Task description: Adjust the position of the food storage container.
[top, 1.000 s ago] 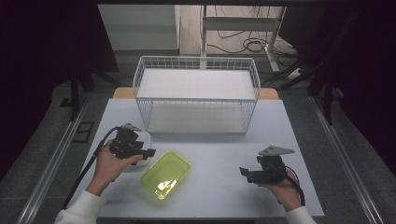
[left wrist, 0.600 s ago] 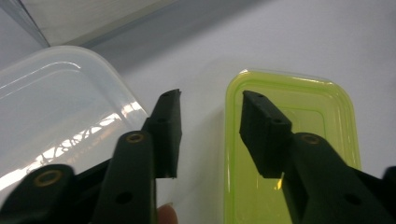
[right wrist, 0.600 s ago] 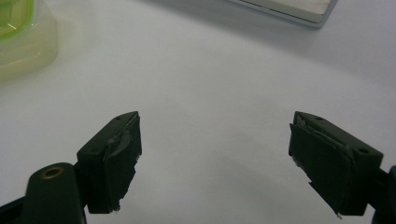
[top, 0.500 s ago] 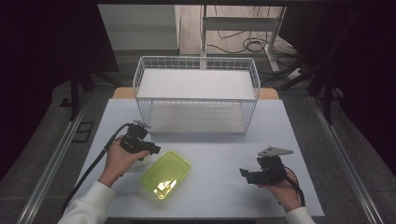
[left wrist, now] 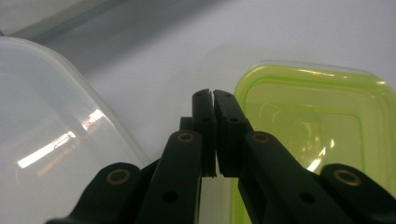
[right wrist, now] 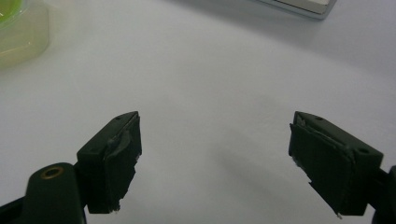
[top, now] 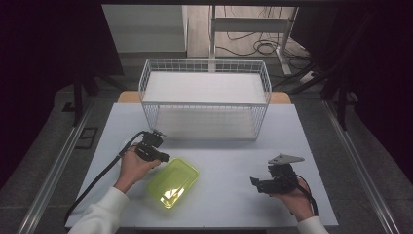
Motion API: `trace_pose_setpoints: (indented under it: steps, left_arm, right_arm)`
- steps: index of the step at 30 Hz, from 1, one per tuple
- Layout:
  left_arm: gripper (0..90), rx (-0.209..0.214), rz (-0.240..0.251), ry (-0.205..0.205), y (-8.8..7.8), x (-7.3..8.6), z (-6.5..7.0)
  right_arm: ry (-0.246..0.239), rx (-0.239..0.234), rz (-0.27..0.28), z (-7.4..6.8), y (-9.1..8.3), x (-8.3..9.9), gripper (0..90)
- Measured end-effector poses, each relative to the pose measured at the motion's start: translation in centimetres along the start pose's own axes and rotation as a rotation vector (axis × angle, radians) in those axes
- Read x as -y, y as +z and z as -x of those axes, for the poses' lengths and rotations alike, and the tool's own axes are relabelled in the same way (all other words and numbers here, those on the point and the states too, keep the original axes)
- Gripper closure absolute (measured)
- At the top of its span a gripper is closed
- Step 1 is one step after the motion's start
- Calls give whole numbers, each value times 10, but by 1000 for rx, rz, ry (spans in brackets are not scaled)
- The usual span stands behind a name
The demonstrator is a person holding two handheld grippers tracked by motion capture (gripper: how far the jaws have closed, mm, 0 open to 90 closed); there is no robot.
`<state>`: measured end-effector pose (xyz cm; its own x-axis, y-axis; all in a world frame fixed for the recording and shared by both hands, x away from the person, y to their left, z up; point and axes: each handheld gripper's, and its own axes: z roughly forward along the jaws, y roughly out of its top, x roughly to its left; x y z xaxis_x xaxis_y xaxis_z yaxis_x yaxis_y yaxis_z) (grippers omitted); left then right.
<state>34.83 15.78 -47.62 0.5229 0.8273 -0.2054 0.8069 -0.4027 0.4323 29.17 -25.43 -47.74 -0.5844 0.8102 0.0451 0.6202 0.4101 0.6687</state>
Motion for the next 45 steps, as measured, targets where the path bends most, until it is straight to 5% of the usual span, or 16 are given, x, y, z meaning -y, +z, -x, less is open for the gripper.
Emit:
trace_pose_setpoints:
  steps: [14, 22, 26, 30, 38, 45]
  left_arm:
    - [900, 49, -21, 19, 19, -6, 20]
    - [900, 67, -37, 64, 25, -13, 32]
    - [900, 66, -34, 69, 23, -12, 32]
    - [900, 46, 21, 92, -1, -7, 35]
    - [897, 20, 68, 104, -51, 35, 29]
    - [895, 16, 48, 49, -64, 90, 16]
  right_arm:
    - [-2, 2, -10, 0, 2, 1, 172]
    - [-5, 4, -19, -1, 4, 2, 172]
    - [-4, 9, -21, 0, 4, 3, 172]
    - [-2, 9, -20, 1, 3, 3, 172]
    - [-2, 10, -18, 0, 1, 4, 172]
    - [-2, 8, -19, -1, 2, 3, 172]
